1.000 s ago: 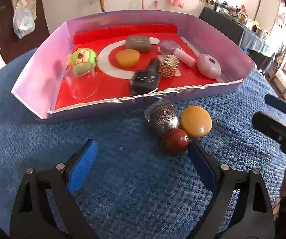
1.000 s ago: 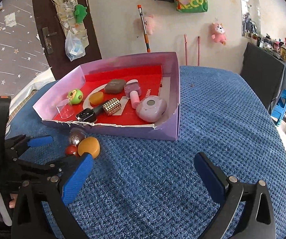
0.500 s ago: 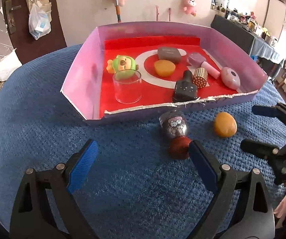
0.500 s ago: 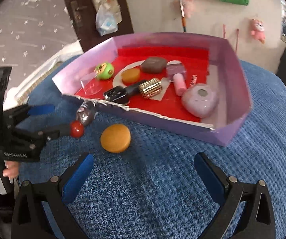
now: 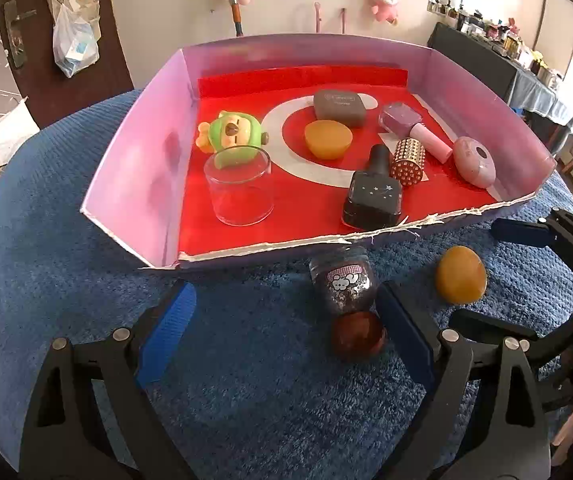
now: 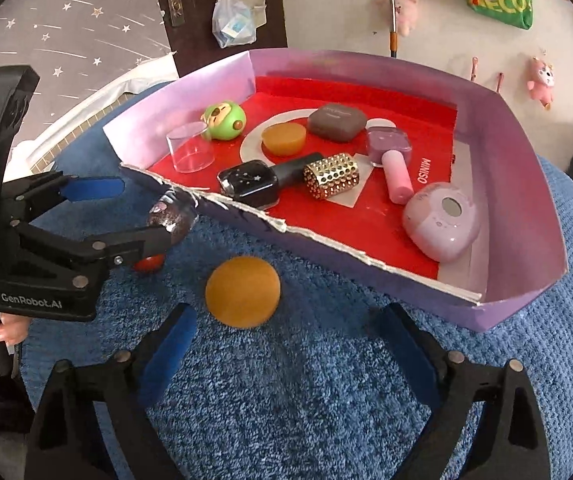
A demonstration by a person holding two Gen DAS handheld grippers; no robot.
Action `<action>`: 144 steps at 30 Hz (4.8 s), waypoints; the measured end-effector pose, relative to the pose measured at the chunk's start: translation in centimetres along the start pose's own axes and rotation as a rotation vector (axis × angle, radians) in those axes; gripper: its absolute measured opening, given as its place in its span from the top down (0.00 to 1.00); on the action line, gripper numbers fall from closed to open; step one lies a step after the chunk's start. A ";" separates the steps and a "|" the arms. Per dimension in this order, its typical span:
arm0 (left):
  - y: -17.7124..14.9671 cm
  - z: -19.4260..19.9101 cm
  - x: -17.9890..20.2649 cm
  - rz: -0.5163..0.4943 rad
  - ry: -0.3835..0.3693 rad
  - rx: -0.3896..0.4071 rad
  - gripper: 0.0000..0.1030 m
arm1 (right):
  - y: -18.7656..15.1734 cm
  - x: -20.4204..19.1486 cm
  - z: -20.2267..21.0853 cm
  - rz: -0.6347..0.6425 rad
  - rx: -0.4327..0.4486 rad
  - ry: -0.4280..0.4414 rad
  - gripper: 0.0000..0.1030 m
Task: Organize rigid objects
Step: 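Grasp the glass jar with the left tool while the right tool grasps the orange sponge, then carry the jar and orange sponge over the box with both tools, then open both tools to release the jar and sponge into the box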
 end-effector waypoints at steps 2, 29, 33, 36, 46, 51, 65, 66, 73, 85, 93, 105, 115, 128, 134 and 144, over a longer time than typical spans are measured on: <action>0.0 -0.2 0.2 0.002 -0.018 -0.006 0.18 | 0.2 -0.1 -0.1 0.008 0.006 -0.002 0.11; 0.0 1.9 3.1 -0.036 -0.134 0.036 0.71 | 1.1 -2.5 3.1 0.027 0.134 -0.005 0.62; -0.1 2.5 3.4 -0.043 -0.141 0.050 0.71 | 1.8 -2.6 4.9 0.004 0.179 -0.011 0.62; -0.2 2.9 3.7 -0.045 -0.146 0.057 0.71 | 2.1 -2.4 5.3 -0.002 0.188 -0.026 0.62; 0.1 4.8 4.0 -0.048 -0.156 0.094 0.71 | 2.0 -2.3 6.0 -0.020 0.199 -0.032 0.62; 1.6 6.4 4.1 -0.061 -0.178 0.116 0.71 | 2.6 -1.7 6.9 -0.029 0.222 -0.043 0.62; 13.1 3.0 2.0 -0.114 -0.149 0.014 0.71 | 12.7 5.2 4.5 -0.087 0.176 -0.104 0.62; 13.5 2.3 1.7 -0.112 -0.148 -0.002 0.71 | 13.2 5.7 3.9 -0.088 0.164 -0.115 0.62; 15.7 -4.1 -0.1 -0.079 -0.143 -0.153 0.71 | 15.9 8.9 -2.5 -0.125 0.016 -0.138 0.62; 15.6 -10.5 -2.0 -0.008 -0.136 -0.306 0.71 | 16.2 10.8 -8.9 -0.139 -0.189 -0.183 0.62; 15.5 -11.3 -1.9 -0.009 -0.114 -0.308 0.71 | 15.6 10.7 -10.1 -0.117 -0.233 -0.213 0.61; 15.7 -11.2 -1.7 0.000 -0.109 -0.299 0.71 | 15.5 10.6 -10.1 -0.108 -0.236 -0.222 0.61; 15.9 -10.8 -1.6 0.007 -0.123 -0.294 0.70 | 15.6 10.6 -10.4 -0.103 -0.233 -0.239 0.55; 16.3 -8.7 -0.9 0.004 -0.130 -0.252 0.70 | 15.6 10.8 -9.7 -0.106 -0.215 -0.252 0.48; 16.4 -6.1 -0.6 0.006 -0.140 -0.191 0.70 | 16.2 10.8 -7.5 -0.120 -0.174 -0.268 0.45; 15.7 0.1 0.4 -0.020 -0.161 -0.024 0.70 | 16.6 9.4 -0.5 -0.159 -0.032 -0.290 0.35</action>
Point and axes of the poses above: each gripper's, at about its wrist camera, not at the fingertips, and z roughly against the way its jaws point, x to its right, y to its top, the point moved 9 cm from there along -z, roughly the way its jaws point, and after that the axes turned 8 degrees about -y, right-handed, at the moved point
